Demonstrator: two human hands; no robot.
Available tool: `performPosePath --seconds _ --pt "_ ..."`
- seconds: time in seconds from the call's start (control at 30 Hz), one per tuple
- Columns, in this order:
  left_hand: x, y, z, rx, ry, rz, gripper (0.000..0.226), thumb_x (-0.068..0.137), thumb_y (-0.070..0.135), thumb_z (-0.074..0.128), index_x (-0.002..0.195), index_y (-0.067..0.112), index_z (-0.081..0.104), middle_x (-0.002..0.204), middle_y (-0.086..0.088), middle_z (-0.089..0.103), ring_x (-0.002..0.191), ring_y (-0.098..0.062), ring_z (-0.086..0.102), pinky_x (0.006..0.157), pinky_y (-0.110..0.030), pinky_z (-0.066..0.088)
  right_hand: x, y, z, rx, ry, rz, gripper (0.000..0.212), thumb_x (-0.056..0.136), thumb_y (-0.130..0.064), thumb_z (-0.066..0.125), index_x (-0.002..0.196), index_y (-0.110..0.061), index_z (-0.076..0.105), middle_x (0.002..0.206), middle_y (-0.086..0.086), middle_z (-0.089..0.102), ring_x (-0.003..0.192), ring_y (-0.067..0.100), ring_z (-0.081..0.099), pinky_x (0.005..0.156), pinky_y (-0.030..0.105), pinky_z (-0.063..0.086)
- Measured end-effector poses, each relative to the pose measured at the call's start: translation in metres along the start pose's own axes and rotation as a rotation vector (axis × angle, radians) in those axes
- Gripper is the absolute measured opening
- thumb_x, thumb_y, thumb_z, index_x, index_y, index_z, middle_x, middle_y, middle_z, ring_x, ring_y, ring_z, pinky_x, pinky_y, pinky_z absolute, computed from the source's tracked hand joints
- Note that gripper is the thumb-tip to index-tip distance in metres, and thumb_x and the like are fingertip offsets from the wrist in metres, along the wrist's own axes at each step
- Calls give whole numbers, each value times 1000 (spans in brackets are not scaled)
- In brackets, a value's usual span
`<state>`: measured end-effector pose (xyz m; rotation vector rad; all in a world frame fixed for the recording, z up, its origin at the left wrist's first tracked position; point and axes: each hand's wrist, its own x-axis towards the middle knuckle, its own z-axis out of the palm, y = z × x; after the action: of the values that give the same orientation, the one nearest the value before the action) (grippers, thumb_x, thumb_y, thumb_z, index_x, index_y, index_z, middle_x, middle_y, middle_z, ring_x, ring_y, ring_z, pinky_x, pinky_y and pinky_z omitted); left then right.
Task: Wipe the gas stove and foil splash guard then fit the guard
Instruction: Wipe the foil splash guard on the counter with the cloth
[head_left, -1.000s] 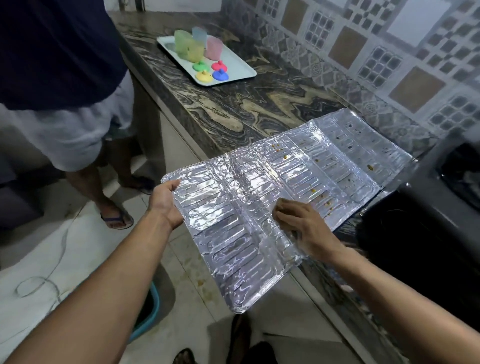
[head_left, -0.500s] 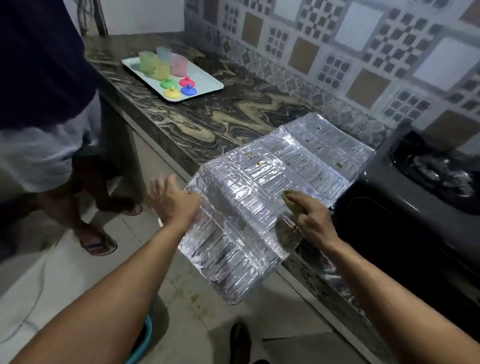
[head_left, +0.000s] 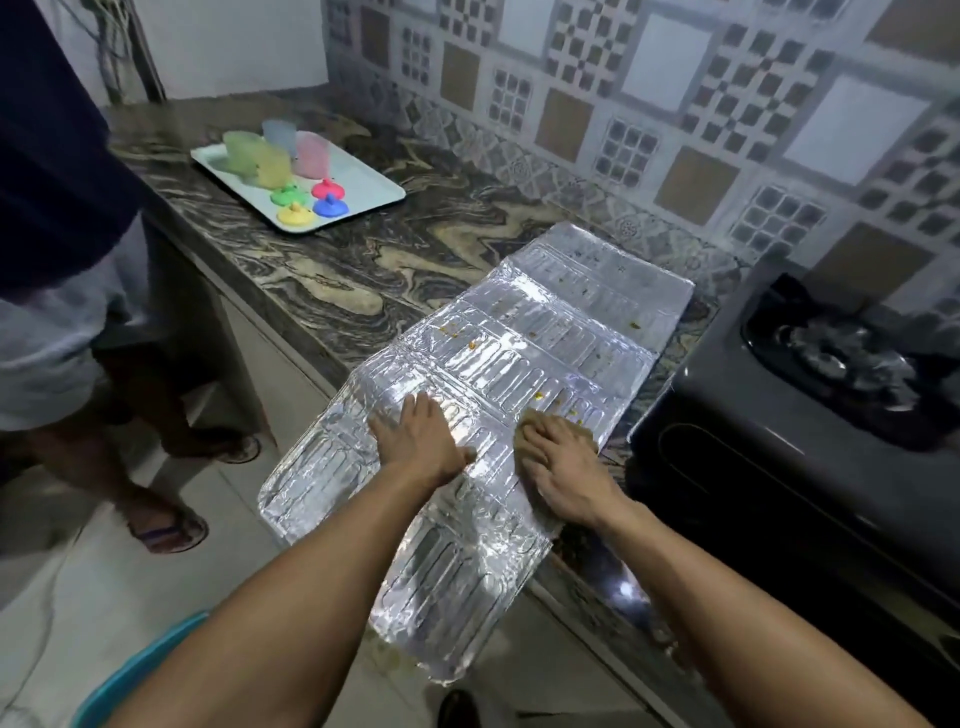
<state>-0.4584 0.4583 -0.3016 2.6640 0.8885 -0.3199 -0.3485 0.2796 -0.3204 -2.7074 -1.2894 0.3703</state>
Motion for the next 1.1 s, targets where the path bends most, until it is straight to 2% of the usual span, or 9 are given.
performPosePath --seconds 0.17,0.23,0.3,0.43,0.73,0.8,0.87,0.97,1.1 --pt "8 11 -10 56 3 -49 99 76 65 67 149 9 30 159 -10 26 145 -28 28 114 -63 19 46 20 -11 -46 146 294 52 92 -39 39 138 -15 41 152 9 30 140 33 26 113 51 23" --pt "16 10 -12 40 -18 -61 114 71 66 71 154 10 16 163 -11 14 149 -31 17 115 -66 13 56 20 -12 1 131 377 55 92 -41 35 140 -14 39 151 13 31 139 36 27 113 52 23" --pt "24 4 -14 40 -62 -68 126 66 71 72 157 16 2 165 -8 -4 151 -36 -2 114 -69 2 49 3 -10 60 108 321 72 86 -52 15 145 -14 31 156 15 24 142 38 21 116 55 18" --pt "38 -5 -15 25 -109 -56 132 60 74 73 157 22 -1 164 -4 -12 149 -39 -12 113 -71 0 17 -27 4 -9 35 80 75 88 -60 1 155 -27 3 160 4 -17 148 31 -17 116 50 -14" --pt "45 -10 -10 -36 -126 -22 135 59 70 77 157 23 -3 164 -4 -14 149 -36 -14 117 -62 1 88 20 -22 110 161 550 52 103 -38 19 153 -25 17 163 10 0 149 34 -5 119 56 -3" --pt "46 -11 -14 -23 -108 -14 134 59 69 78 157 23 -1 164 -4 -12 149 -36 -12 117 -62 3 85 7 -19 149 196 451 49 104 -34 20 152 -25 20 163 6 3 149 35 -3 118 55 -5" --pt "49 -13 -18 -30 -88 -18 136 56 68 80 157 22 0 164 -3 -11 150 -33 -10 117 -61 3 74 -12 -11 142 203 173 51 103 -40 16 153 -27 19 164 1 0 149 32 -8 117 52 -9" --pt "54 -18 -17 -47 -91 -76 150 50 71 81 156 13 -8 162 -10 -18 150 -30 -15 121 -56 3 69 -18 -3 17 46 -128 65 95 -56 4 153 -32 17 163 0 -9 149 28 -14 118 55 -10" --pt "52 -18 -18 -53 -122 -158 152 48 74 80 155 20 -14 160 -9 -26 145 -40 -25 118 -57 -10 102 11 -8 11 77 16 52 103 -45 19 153 -32 16 163 5 -9 149 29 -14 114 54 -14"
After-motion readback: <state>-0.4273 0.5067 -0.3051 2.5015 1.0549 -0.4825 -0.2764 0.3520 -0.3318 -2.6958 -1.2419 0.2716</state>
